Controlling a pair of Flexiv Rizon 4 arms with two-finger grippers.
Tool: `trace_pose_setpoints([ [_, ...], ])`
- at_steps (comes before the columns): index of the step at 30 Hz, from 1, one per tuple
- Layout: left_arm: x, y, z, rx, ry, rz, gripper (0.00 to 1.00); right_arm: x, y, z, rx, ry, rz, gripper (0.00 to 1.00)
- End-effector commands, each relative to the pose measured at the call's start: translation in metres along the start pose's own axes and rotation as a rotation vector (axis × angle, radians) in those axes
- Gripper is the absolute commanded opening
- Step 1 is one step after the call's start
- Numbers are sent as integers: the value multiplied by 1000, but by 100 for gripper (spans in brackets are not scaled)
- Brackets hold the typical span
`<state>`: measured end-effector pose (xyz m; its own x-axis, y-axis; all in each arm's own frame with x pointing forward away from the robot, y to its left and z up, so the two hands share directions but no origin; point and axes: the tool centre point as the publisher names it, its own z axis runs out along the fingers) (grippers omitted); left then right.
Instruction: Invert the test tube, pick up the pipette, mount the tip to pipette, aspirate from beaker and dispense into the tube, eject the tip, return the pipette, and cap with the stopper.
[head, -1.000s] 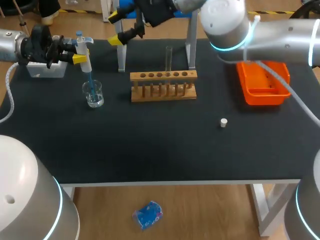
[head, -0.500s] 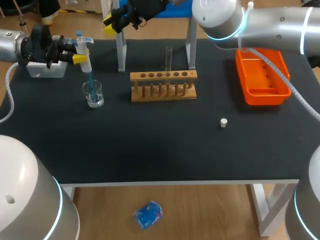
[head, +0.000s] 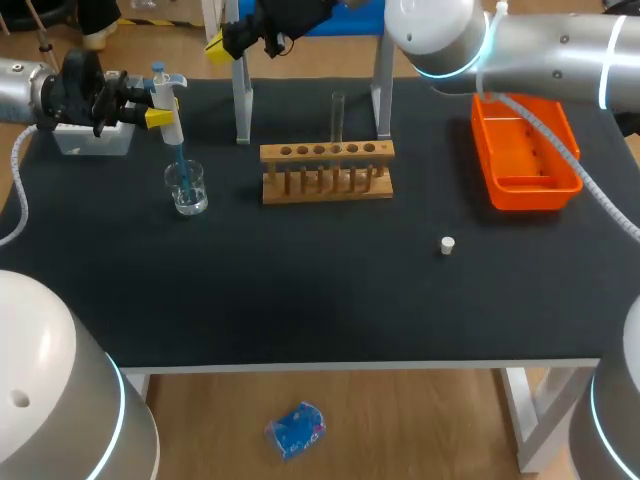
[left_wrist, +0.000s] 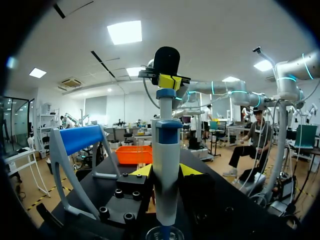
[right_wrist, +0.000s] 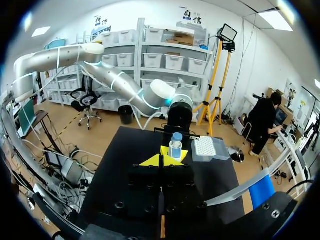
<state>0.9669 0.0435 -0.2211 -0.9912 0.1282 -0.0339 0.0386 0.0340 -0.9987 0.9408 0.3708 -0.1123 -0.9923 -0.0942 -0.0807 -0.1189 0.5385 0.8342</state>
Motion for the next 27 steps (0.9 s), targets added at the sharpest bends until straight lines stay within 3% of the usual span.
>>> trace_pose_setpoints([
  [1,1,0,1,-1,-3,1,0,-1,1,-1,4,4,0,0],
  [10,1,0,1,-1,-3,1,0,-1,1,2,16,10,-5,0],
  [19,1,0,1,-1,-3,1,0,-12,15,26,-85,23,-34,0],
  [27,1,0,1,-1,-3,1,0,-19,32,43,-110,57,-76,0],
])
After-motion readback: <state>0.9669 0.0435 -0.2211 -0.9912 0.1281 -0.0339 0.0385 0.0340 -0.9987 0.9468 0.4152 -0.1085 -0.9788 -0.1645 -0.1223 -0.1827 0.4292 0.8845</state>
